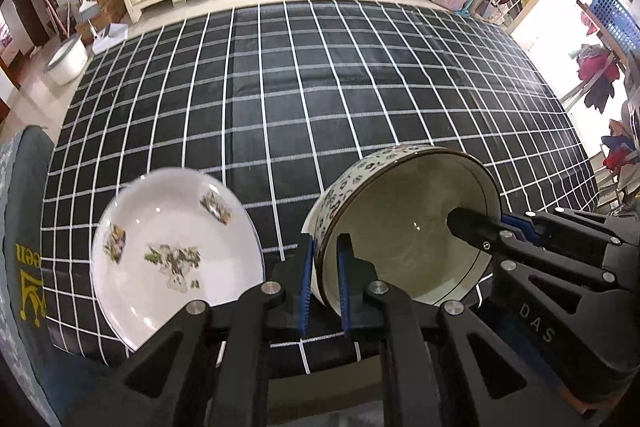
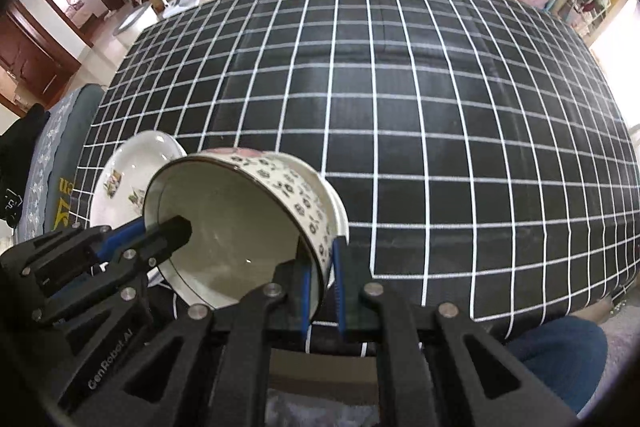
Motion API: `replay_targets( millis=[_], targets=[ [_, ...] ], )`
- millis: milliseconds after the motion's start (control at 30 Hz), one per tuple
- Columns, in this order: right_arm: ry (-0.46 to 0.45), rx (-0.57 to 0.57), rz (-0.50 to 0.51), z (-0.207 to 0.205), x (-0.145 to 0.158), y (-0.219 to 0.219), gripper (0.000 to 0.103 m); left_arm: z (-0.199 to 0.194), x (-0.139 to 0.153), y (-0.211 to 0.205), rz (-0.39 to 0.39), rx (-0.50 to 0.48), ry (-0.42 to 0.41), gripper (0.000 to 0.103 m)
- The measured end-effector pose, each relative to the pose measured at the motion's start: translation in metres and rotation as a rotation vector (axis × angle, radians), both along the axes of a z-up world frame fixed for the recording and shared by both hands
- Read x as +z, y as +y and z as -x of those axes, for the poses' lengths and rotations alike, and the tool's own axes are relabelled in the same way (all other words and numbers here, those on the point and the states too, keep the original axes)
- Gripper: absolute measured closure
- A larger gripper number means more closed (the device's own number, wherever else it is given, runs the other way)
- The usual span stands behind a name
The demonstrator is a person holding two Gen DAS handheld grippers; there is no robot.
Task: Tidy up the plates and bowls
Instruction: 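Lift the green-patterned bowl with both grippers and carry it toward the plate stack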
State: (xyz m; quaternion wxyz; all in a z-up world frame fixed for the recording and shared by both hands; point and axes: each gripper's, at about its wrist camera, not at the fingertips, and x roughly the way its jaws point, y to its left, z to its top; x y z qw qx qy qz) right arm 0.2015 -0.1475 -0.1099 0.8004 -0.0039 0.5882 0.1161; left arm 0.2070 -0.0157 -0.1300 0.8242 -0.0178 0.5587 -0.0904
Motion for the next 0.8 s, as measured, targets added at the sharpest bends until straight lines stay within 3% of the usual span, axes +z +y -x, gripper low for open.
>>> replay_targets(
  millis=[533,733,800],
  targets=[
    [0.061,0.001,0.012,-0.008,-0.015,0.003,0.089,-0.003,-0.032,0.009,0.03,0.015,0.056,0.093],
    [0.044,0.019,0.025,-0.005,-0.014,0.006,0.083,-0.005,-0.035,0.013,0.035,0.013,0.048,0.093],
    [0.029,0.033,0.039,-0.003,-0.012,0.007,0.083,-0.004,-0.031,0.013,0.036,0.009,0.036,0.085]
  ],
)
